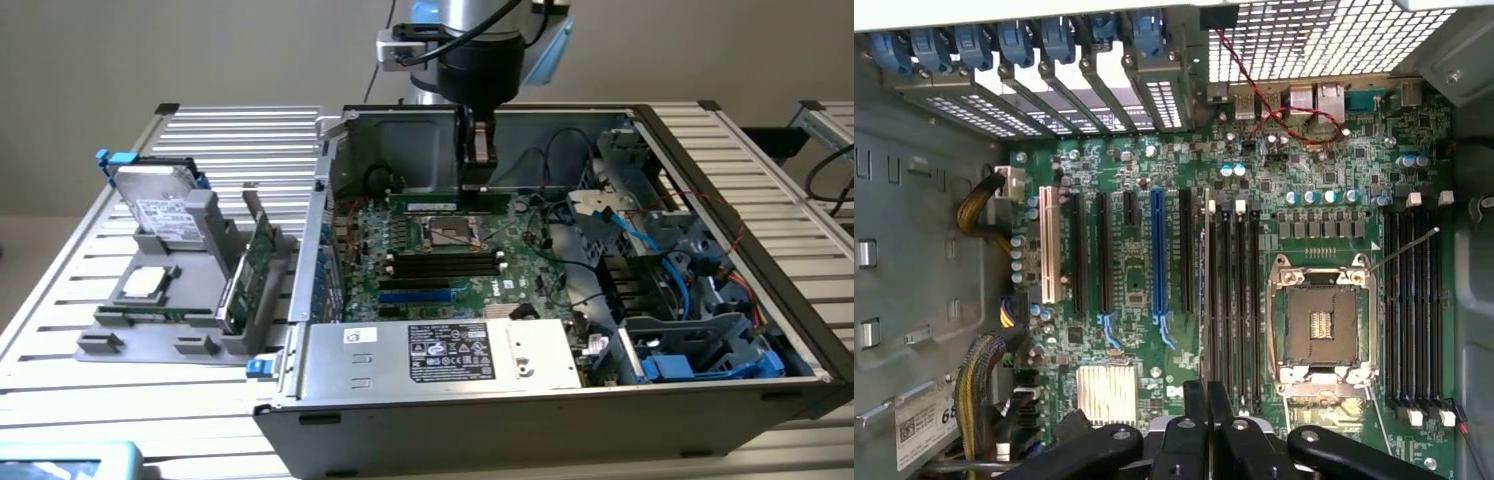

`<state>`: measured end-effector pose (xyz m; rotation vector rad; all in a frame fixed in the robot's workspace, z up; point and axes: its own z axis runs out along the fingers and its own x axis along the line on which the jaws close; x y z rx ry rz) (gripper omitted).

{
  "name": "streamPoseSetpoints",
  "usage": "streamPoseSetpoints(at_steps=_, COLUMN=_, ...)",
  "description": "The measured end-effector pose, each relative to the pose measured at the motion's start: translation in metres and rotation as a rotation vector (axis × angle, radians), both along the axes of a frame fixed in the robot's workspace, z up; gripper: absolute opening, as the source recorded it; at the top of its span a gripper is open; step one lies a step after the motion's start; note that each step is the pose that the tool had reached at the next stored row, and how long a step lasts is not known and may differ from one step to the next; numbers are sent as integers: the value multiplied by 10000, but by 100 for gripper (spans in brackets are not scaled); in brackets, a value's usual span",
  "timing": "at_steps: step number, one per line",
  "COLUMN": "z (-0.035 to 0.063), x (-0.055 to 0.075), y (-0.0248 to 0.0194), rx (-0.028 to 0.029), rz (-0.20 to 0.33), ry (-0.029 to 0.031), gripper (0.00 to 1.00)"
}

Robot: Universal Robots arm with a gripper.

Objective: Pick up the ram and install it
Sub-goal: 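Insert the ram into the slot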

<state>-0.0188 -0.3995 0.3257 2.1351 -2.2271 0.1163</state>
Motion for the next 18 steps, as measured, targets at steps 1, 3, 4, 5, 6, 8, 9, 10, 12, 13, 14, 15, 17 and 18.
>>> streamPoseSetpoints(at_steps=1, z=-9, x=0, y=17, rx=1, rz=11, ry=-26, gripper=13)
streamPoseSetpoints(at_steps=3, z=-33, x=0, y=42, rx=1, rz=19, ry=-39, gripper=13)
streamPoseSetpoints(at_steps=4, z=-48, x=0, y=56, rx=-1, rz=23, ry=-40, gripper=13)
streamPoseSetpoints(at_steps=5, z=-63, x=0, y=74, rx=-3, rz=27, ry=-40, gripper=13)
streamPoseSetpoints(at_steps=6, z=-79, x=0, y=90, rx=-3, rz=32, ry=-40, gripper=13)
streamPoseSetpoints(at_steps=8, z=-108, x=0, y=111, rx=-4, rz=51, ry=-40, gripper=13)
streamPoseSetpoints(at_steps=9, z=-126, x=0, y=122, rx=-2, rz=61, ry=-40, gripper=13)
streamPoseSetpoints(at_steps=10, z=-141, x=0, y=129, rx=-2, rz=69, ry=-40, gripper=13)
streamPoseSetpoints(at_steps=12, z=-160, x=3, y=134, rx=-4, rz=83, ry=-40, gripper=13)
streamPoseSetpoints(at_steps=13, z=-168, x=3, y=134, rx=-4, rz=88, ry=-40, gripper=13)
streamPoseSetpoints(at_steps=14, z=-176, x=5, y=135, rx=-4, rz=93, ry=-40, gripper=13)
streamPoseSetpoints(at_steps=15, z=-186, x=8, y=135, rx=-3, rz=98, ry=-40, gripper=13)
streamPoseSetpoints(at_steps=17, z=-211, x=11, y=136, rx=-3, rz=105, ry=-40, gripper=13)
streamPoseSetpoints(at_steps=18, z=-224, x=12, y=136, rx=-3, rz=108, ry=-40, gripper=13)
